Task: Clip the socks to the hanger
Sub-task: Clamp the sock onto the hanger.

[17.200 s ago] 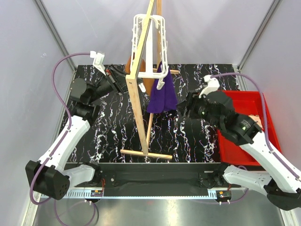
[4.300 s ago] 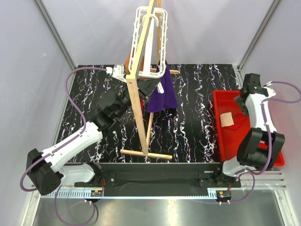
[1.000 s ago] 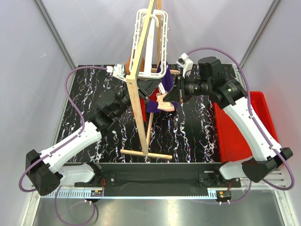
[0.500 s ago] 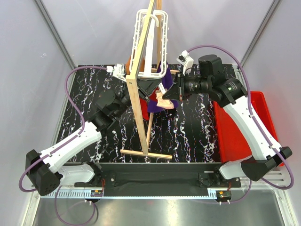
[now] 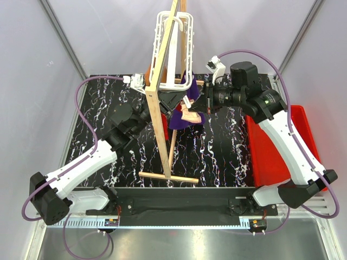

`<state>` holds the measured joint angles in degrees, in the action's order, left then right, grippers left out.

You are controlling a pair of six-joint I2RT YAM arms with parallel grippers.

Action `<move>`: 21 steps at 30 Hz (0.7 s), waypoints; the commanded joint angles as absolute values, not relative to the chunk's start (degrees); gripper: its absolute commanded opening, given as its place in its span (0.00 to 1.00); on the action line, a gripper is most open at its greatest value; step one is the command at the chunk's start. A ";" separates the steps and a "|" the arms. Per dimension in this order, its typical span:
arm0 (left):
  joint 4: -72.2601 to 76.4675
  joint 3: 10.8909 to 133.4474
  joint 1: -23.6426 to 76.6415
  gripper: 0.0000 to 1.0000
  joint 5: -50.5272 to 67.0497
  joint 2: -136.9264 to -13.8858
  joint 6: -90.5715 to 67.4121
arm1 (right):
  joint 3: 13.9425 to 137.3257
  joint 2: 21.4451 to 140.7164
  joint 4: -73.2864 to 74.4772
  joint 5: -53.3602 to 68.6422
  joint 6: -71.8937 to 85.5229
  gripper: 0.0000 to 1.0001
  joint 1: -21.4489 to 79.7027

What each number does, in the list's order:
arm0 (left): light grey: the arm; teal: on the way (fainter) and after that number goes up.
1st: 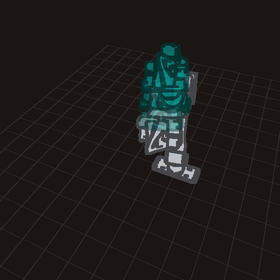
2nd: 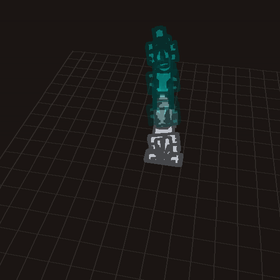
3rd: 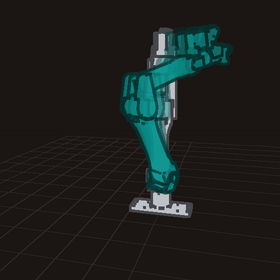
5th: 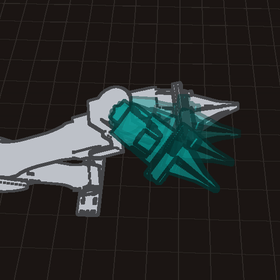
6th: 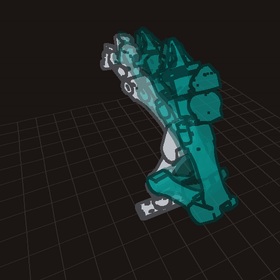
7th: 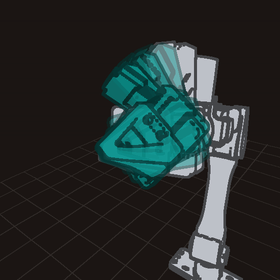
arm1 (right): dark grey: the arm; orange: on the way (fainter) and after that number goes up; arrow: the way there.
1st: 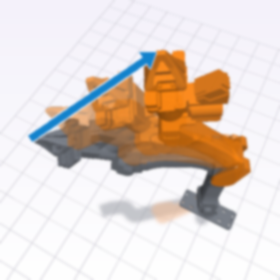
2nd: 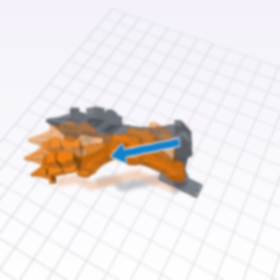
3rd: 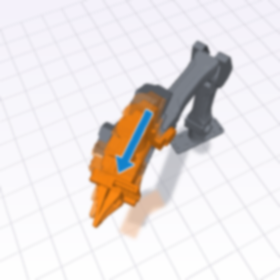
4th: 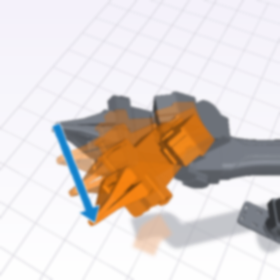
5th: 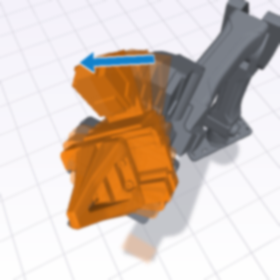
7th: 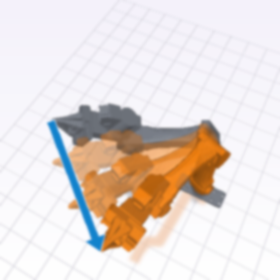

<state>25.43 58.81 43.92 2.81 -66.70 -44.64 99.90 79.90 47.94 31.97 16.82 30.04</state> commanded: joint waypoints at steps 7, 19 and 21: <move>23.39 61.17 44.21 0.00 6.15 -66.88 -44.38 | 102.04 77.43 45.44 32.34 17.40 0.00 30.06; 23.29 60.56 44.12 0.51 6.51 -66.36 -44.91 | 101.34 77.17 44.56 33.57 17.40 0.01 30.06; 23.55 60.21 44.12 0.61 6.24 -66.18 -45.09 | 101.16 77.17 44.12 34.19 17.58 0.03 30.06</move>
